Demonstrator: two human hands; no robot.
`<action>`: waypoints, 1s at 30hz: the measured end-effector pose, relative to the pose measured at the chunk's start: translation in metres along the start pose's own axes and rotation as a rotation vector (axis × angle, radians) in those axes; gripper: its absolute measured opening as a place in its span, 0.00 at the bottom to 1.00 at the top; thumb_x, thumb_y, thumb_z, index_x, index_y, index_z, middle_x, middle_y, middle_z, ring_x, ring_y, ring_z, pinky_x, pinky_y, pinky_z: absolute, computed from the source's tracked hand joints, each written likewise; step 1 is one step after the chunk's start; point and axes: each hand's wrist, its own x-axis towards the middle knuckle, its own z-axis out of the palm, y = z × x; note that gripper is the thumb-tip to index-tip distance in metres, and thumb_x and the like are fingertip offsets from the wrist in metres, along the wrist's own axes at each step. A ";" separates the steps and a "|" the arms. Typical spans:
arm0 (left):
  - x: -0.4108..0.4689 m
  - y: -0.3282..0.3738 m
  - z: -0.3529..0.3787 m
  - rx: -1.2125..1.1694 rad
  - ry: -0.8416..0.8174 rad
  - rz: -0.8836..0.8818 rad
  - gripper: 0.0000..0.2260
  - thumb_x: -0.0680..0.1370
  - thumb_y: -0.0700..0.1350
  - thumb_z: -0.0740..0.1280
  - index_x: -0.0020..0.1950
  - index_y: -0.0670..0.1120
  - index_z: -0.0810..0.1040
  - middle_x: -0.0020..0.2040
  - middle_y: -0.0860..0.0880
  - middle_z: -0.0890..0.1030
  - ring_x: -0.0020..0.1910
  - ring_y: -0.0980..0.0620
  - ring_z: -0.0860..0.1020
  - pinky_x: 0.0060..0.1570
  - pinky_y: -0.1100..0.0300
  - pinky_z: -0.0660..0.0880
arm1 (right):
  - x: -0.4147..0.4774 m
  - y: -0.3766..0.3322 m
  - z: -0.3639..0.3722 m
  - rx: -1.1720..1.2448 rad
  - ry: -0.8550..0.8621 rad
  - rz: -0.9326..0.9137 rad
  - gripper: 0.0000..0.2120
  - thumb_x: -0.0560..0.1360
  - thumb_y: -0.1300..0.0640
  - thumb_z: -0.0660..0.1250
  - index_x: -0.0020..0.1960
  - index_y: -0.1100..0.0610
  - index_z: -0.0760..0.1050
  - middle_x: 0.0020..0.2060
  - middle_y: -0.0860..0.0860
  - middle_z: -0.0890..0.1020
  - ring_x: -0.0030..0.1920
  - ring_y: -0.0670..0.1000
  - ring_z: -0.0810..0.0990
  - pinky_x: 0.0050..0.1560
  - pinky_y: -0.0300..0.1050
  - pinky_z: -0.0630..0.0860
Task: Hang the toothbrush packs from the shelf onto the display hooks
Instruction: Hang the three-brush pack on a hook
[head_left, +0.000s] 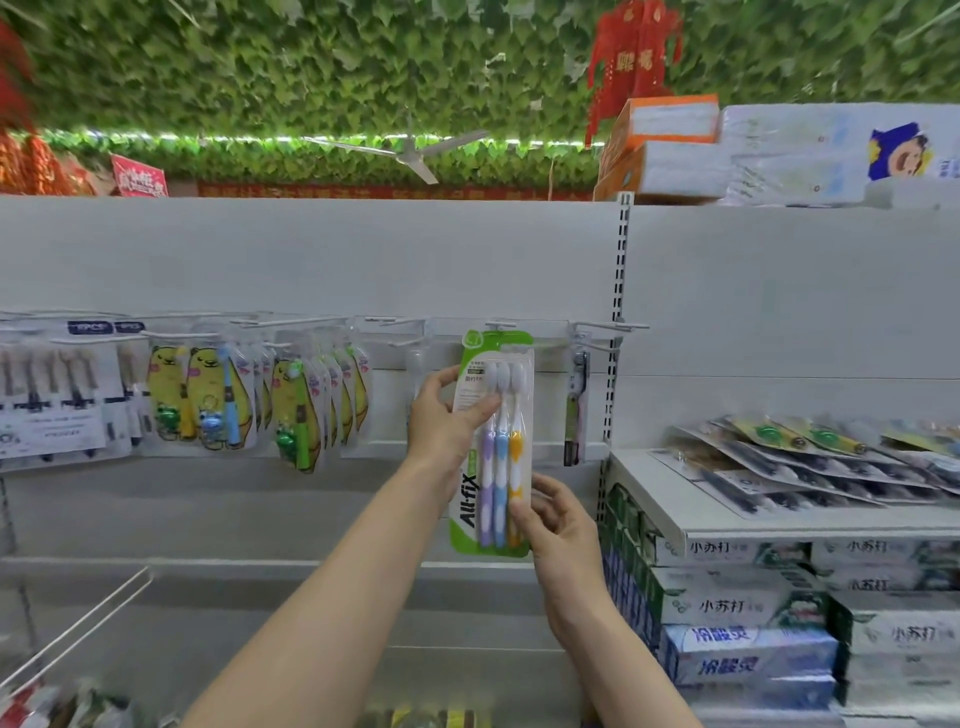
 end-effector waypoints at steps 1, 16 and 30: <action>0.003 -0.002 0.000 -0.002 -0.003 0.002 0.22 0.73 0.40 0.76 0.64 0.50 0.74 0.52 0.47 0.84 0.51 0.49 0.83 0.57 0.47 0.79 | 0.003 0.002 0.000 0.003 -0.001 -0.001 0.10 0.78 0.61 0.69 0.58 0.53 0.78 0.46 0.51 0.86 0.47 0.48 0.85 0.41 0.36 0.78; 0.035 -0.022 0.000 -0.048 0.013 0.034 0.16 0.72 0.46 0.77 0.56 0.47 0.77 0.49 0.47 0.85 0.49 0.45 0.84 0.52 0.48 0.81 | 0.042 0.030 0.003 0.006 -0.011 -0.024 0.12 0.77 0.65 0.69 0.59 0.56 0.78 0.44 0.53 0.87 0.42 0.45 0.84 0.39 0.34 0.77; 0.095 -0.053 0.018 -0.058 0.037 -0.055 0.14 0.74 0.42 0.75 0.56 0.48 0.77 0.49 0.44 0.85 0.47 0.44 0.83 0.49 0.49 0.81 | 0.123 0.069 -0.005 -0.039 0.037 0.085 0.13 0.77 0.62 0.70 0.61 0.54 0.77 0.44 0.53 0.87 0.46 0.50 0.85 0.42 0.37 0.78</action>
